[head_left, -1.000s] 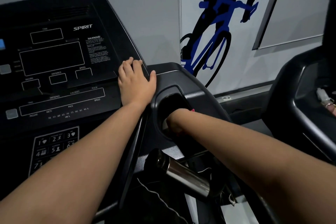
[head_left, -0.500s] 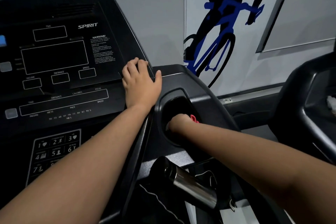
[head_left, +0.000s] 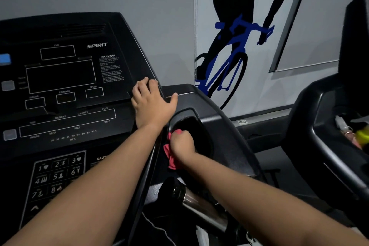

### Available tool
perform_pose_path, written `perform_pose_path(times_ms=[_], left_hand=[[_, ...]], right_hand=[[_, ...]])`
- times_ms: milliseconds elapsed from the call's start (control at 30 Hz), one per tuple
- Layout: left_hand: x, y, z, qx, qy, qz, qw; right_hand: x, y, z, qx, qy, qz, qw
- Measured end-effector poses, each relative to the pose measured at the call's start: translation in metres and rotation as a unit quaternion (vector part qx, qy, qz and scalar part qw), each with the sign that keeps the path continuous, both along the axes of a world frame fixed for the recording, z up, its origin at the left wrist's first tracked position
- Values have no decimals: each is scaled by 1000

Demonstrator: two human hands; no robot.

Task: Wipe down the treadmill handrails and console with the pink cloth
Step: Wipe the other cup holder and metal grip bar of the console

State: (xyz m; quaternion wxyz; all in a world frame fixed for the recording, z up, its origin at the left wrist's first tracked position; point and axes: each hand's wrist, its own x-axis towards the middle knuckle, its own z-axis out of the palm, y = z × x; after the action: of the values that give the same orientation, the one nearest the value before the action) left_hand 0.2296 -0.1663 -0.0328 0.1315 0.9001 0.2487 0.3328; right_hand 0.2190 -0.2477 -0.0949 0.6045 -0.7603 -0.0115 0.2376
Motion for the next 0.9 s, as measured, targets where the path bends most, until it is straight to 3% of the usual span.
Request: perform_pose_path(times_ms=[67,133,233,333,533,567,667,767,833,900], left_hand=[[0,0,1,0,-2,-2,1000],[0,-1,2,4,-1,-2,1000],[-2,-1,2,2,1,-3,1000],[-3,0,2,-5,1,-2,1000],[-5,0,0,-8,-6,-4,1000],[-5,0,0,-9,-7,-4,1000],[-5,-3,0,-5,-9,-1,1000],[-5,-4,1,-5,0,6,1000],[-5,-4,2,-7,-3,4,1000],[-5,-4,2,-4,-4,6,1000]], right_hand=[[-7,0,-2,-52,-111,11,992],[-10,-7,-7,-111,-241,83,961],[-13,-32,-13,-203,-415,224,858],[-12,-70,-12,-203,-498,303,787],[42,-128,-5,-271,-567,398,669],[51,-132,-4,-279,-561,399,670],[63,-135,-4,-272,-504,341,746],[50,-129,-6,-261,-494,258,788],[24,-119,-10,-287,-494,254,781],[0,-103,-11,-311,-520,283,743]])
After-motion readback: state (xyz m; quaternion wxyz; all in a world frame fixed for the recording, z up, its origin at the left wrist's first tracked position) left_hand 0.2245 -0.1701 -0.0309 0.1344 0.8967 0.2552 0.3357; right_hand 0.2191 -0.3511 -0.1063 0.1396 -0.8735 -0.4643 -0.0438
